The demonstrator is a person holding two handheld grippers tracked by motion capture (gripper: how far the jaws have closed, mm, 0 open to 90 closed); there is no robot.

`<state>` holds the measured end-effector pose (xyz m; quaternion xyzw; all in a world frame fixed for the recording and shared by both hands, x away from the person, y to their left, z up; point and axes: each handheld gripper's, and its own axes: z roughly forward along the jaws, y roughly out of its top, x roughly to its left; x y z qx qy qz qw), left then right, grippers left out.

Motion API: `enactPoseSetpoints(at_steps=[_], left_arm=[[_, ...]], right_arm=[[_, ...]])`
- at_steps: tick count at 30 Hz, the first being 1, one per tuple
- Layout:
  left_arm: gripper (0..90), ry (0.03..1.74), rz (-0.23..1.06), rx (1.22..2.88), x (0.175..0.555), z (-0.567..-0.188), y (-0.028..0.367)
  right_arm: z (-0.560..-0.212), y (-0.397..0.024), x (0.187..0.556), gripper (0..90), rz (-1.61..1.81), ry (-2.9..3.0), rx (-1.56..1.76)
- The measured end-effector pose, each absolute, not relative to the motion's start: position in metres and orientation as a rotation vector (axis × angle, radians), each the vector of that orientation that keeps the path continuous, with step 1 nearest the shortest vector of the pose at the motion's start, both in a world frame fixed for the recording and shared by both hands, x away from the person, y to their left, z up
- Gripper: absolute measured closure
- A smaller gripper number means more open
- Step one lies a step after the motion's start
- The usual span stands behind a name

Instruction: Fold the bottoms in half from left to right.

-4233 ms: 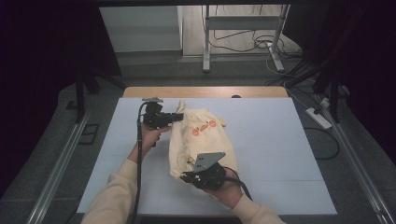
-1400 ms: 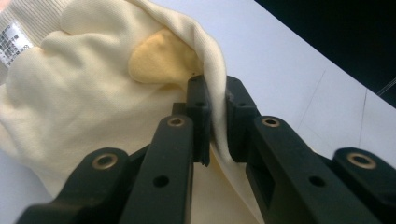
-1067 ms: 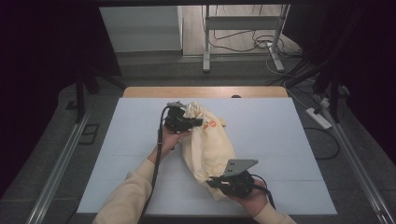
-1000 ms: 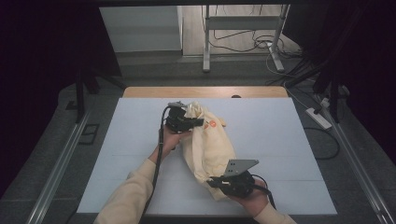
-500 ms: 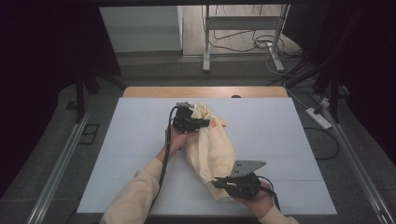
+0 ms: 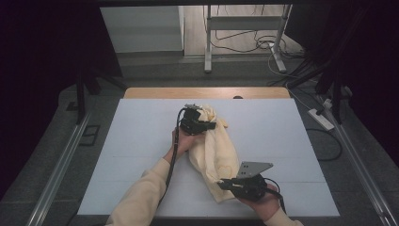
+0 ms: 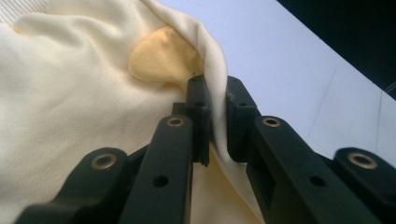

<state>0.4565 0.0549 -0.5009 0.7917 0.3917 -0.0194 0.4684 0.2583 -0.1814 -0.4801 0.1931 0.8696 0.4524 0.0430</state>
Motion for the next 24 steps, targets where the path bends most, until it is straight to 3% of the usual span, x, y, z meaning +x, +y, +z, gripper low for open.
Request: enactPoseSetpoints(at_steps=[24], left_arm=[[81.1, 0.994, -0.036, 1.969, 0.463, -0.516, 0.041]], right_arm=[[-0.486, -0.195, 0.267, 83.8, 1.296, 2.66, 0.676]])
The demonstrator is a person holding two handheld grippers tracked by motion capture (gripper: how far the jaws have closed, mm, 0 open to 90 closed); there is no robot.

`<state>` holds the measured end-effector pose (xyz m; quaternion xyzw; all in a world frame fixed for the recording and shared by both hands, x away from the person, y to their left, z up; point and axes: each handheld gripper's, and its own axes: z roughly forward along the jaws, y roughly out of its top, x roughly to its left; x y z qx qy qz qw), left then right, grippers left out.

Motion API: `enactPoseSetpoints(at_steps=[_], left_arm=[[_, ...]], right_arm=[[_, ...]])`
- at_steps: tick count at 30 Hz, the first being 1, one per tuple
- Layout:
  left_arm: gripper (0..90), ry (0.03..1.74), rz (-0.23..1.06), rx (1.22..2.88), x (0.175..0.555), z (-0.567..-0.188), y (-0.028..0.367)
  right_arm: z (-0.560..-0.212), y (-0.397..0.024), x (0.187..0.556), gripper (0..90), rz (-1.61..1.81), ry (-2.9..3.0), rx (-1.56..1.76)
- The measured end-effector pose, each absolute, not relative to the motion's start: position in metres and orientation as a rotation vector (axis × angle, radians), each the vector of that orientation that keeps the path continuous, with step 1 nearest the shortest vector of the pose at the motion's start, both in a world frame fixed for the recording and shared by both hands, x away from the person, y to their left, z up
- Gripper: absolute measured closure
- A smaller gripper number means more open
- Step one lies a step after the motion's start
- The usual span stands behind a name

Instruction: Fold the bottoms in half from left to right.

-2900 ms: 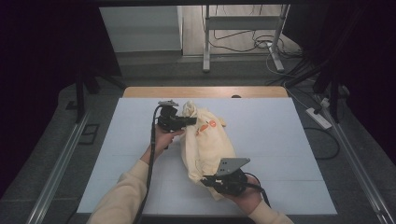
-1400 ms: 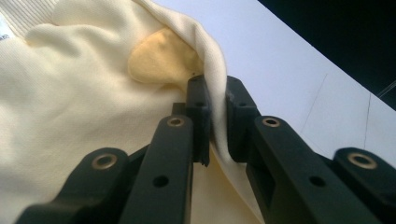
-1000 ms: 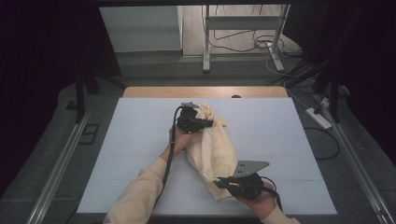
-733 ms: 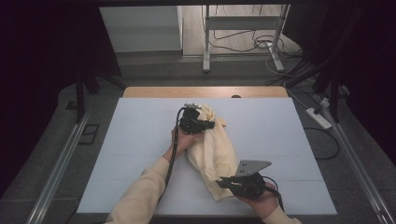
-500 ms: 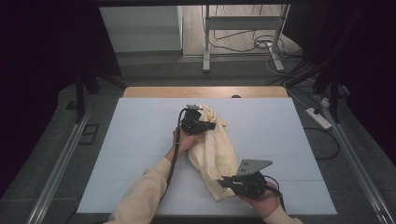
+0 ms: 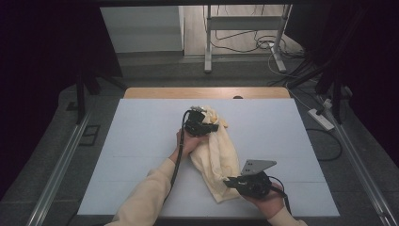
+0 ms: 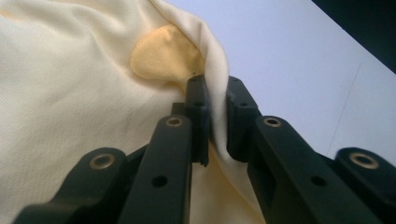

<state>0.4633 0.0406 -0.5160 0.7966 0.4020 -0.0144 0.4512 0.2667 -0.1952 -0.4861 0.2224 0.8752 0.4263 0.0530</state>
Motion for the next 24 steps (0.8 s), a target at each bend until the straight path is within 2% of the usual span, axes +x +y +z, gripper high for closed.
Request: enactPoseSetpoints(at_steps=[24], left_arm=[[78.1, 0.995, -0.044, 1.983, 0.465, -0.52, 0.037]], right_arm=[[-0.499, -0.212, 0.275, 82.7, 1.189, 2.687, 0.767]])
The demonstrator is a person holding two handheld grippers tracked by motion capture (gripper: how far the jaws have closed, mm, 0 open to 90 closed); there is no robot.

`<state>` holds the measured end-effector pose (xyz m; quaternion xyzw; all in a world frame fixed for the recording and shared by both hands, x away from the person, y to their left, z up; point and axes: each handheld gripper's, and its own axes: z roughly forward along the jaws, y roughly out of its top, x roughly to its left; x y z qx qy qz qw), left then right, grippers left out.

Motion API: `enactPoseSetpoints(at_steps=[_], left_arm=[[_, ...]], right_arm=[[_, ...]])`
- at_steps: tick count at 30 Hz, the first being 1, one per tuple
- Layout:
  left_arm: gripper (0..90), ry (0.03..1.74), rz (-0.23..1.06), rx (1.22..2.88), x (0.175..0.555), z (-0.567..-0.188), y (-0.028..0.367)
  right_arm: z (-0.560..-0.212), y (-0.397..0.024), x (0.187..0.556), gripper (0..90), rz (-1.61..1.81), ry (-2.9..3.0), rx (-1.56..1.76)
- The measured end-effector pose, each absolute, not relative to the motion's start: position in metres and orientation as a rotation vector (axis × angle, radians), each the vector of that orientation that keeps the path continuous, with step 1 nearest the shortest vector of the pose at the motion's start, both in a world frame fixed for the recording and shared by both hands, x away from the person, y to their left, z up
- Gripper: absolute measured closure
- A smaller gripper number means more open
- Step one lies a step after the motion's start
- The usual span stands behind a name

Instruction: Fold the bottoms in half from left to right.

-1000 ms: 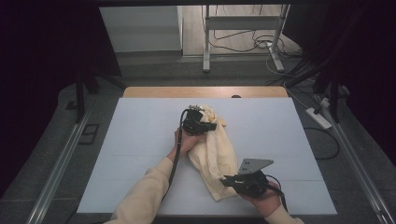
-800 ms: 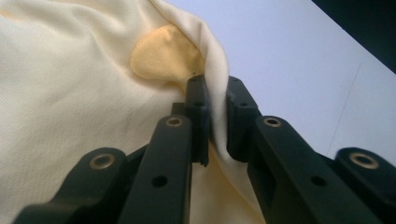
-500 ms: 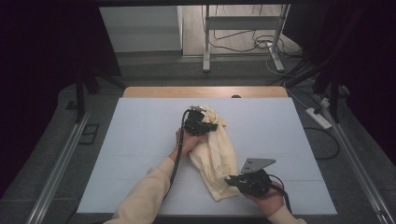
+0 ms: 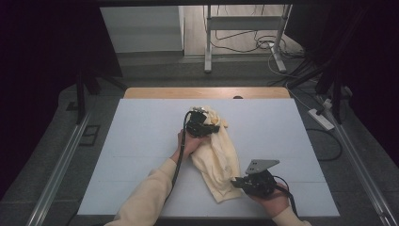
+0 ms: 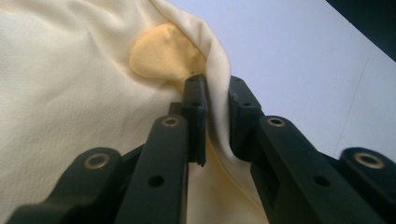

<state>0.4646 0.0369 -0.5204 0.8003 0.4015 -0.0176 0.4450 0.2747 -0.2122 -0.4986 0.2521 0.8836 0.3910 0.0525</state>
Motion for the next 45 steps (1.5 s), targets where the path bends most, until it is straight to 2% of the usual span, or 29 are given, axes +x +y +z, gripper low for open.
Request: enactPoseSetpoints(at_steps=[2, 4, 7, 12, 26, 45], left_arm=[[72.7, 0.991, -0.044, 1.981, 0.464, -0.519, 0.037], [65.0, 0.997, -0.024, 1.967, 0.461, -0.516, 0.038], [49.0, 0.99, 0.009, 1.963, 0.457, -0.51, 0.04], [41.8, 0.969, 0.021, 1.964, 0.449, -0.502, 0.05], [39.9, 0.915, 0.039, 1.974, 0.428, -0.498, 0.077], [39.4, 0.913, 0.058, 1.984, 0.41, -0.498, 0.108]], right_arm=[[-0.5, -0.213, 0.275, 78.0, 1.182, 2.676, 0.769], [-0.499, -0.214, 0.275, 64.4, 1.165, 2.654, 0.778], [-0.495, -0.217, 0.276, 50.4, 1.168, 2.613, 0.809], [-0.484, -0.22, 0.276, 42.2, 1.221, 2.566, 0.833], [-0.466, -0.217, 0.291, 38.2, 1.277, 2.512, 0.89], [-0.47, -0.178, 0.348, 37.4, 1.228, 2.498, 0.945]])
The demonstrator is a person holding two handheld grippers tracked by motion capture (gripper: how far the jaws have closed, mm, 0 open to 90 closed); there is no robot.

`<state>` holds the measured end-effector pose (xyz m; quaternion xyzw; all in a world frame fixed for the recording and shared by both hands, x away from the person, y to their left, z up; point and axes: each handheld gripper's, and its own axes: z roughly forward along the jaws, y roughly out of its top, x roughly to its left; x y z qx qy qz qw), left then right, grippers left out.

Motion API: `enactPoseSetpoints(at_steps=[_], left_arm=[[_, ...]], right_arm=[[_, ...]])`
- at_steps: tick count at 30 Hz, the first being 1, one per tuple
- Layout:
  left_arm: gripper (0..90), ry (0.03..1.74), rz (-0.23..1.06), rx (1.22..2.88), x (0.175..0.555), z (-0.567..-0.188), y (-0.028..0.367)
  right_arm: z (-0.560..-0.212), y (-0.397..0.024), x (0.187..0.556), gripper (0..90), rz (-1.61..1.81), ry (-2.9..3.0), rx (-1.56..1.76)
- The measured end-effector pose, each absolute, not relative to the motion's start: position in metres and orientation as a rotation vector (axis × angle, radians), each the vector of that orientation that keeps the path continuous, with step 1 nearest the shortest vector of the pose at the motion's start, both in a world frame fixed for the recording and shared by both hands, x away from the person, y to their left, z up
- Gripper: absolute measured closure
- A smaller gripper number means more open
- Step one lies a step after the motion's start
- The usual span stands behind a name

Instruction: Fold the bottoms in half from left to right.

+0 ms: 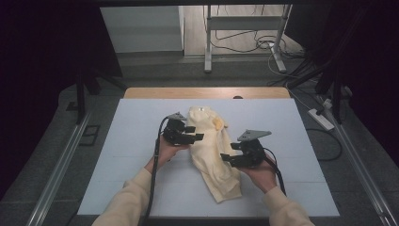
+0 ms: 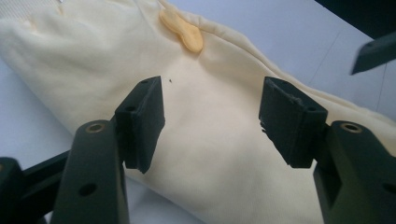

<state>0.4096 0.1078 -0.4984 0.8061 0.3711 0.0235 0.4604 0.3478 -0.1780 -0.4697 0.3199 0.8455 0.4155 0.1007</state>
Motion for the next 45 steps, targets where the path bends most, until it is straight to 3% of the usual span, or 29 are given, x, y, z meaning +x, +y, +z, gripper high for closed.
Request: enactPoseSetpoints(at_steps=[10, 12, 17, 20, 27, 39, 43, 45], left_arm=[[39.2, 0.925, 0.064, 1.968, 0.407, -0.498, 0.114], [39.2, 0.925, 0.064, 1.971, 0.407, -0.499, 0.113], [38.7, 0.921, 0.064, 1.983, 0.405, -0.5, 0.111], [38.6, 0.919, 0.065, 1.984, 0.405, -0.5, 0.111], [38.3, 0.921, 0.061, 1.981, 0.405, -0.501, 0.11], [38.2, 0.927, 0.068, 1.978, 0.405, -0.5, 0.112], [37.9, 0.924, 0.068, 1.983, 0.405, -0.5, 0.111], [37.8, 0.923, 0.069, 1.982, 0.405, -0.5, 0.111]], right_arm=[[-0.481, -0.162, 0.369, 40.3, 1.128, 2.516, 0.986], [-0.482, -0.165, 0.368, 46.1, 1.114, 2.53, 0.983], [-0.484, -0.172, 0.364, 77.0, 1.085, 2.587, 0.952], [-0.486, -0.175, 0.362, 85.0, 1.054, 2.609, 0.923], [-0.484, -0.184, 0.357, 85.8, 1.019, 2.587, 0.924], [-0.511, -0.192, 0.362, 84.9, 0.949, 2.645, 0.977], [-0.51, -0.191, 0.361, 75.5, 0.945, 2.627, 0.974], [-0.505, -0.192, 0.359, 65.6, 0.974, 2.596, 0.979]])
